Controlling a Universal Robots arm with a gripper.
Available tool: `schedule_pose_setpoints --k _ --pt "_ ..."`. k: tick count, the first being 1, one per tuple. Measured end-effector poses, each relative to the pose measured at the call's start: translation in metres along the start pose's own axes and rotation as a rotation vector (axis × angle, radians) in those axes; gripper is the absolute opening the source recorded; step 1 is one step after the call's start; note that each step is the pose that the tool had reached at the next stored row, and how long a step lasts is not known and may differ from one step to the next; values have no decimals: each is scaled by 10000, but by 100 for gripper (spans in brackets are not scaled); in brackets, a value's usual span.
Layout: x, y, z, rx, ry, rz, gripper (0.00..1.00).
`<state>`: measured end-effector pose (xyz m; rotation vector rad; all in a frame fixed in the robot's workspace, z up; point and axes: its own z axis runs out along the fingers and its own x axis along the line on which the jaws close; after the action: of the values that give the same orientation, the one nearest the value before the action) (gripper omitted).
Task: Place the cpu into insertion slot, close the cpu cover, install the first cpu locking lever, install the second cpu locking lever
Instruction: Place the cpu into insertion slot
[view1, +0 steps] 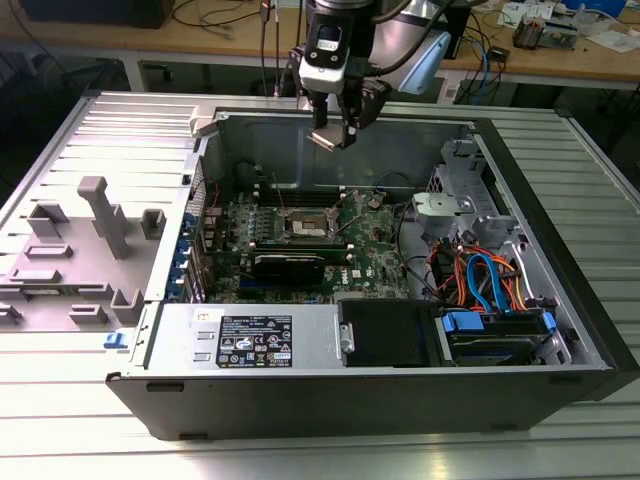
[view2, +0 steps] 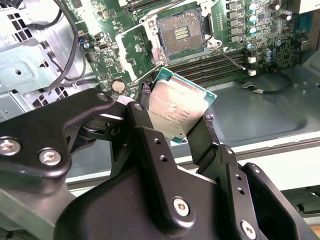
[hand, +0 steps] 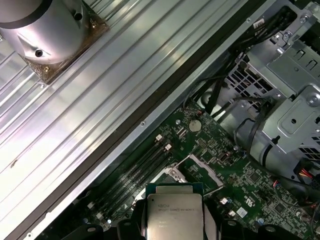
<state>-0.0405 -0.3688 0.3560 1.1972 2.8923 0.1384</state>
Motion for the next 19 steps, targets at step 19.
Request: schedule_pose_setpoints --k 19 --pt "-4 -10 113 456 -170 961 55"
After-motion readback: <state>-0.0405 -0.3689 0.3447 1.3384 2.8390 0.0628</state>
